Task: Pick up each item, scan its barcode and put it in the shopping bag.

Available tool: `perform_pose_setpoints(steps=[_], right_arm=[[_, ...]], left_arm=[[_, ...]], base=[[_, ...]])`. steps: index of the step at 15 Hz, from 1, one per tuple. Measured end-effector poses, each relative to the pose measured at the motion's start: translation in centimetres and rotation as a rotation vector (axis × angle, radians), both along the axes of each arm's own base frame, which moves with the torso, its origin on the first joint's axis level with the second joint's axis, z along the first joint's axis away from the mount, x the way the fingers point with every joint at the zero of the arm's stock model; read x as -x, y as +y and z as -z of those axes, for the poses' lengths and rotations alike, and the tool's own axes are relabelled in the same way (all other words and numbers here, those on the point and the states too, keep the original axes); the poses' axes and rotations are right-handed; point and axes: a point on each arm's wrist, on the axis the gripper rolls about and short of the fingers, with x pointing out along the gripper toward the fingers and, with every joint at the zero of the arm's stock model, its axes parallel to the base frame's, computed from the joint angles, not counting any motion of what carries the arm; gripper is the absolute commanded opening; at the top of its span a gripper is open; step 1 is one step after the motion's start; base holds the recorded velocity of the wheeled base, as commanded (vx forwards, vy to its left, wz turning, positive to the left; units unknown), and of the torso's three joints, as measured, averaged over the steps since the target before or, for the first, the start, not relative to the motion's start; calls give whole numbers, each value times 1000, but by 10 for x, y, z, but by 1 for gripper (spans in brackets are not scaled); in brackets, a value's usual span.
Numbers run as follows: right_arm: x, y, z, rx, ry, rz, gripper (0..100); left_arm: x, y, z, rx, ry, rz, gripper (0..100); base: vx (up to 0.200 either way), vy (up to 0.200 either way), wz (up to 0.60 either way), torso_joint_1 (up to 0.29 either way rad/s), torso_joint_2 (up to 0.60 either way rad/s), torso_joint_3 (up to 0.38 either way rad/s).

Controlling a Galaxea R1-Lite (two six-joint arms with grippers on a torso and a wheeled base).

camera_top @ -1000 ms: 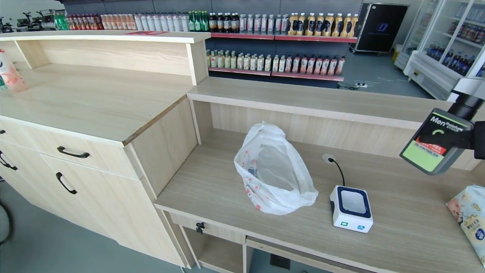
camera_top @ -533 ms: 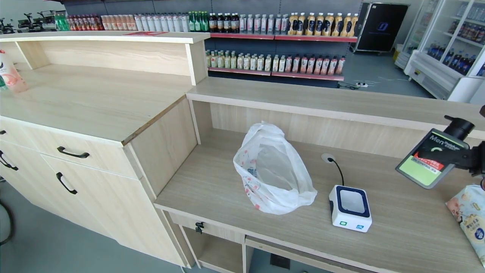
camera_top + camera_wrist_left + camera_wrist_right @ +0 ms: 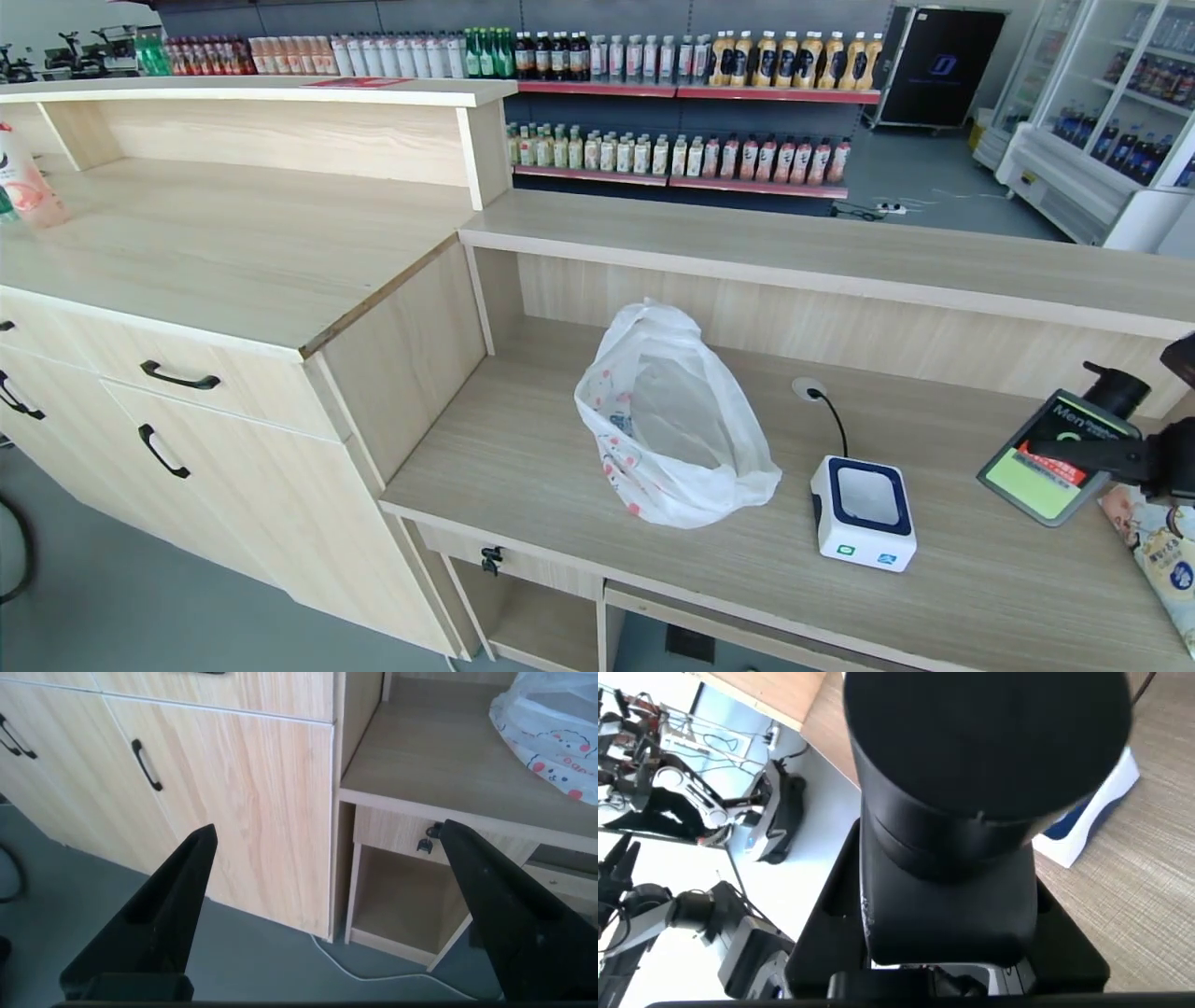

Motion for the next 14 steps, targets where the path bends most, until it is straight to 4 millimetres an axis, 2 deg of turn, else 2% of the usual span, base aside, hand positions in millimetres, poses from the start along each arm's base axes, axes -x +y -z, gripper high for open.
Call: perform_pose_setpoints(steps=[6, 14], right_arm=[[2, -15, 20, 54, -41, -20, 0], [-19, -26, 33, 45, -45, -42, 0]], left_arm=[[0, 0, 0, 0, 0, 0, 100], [0, 0, 0, 0, 0, 0, 100]], base=[[0, 0, 0, 0, 0, 0], [0, 0, 0, 0, 0, 0]])
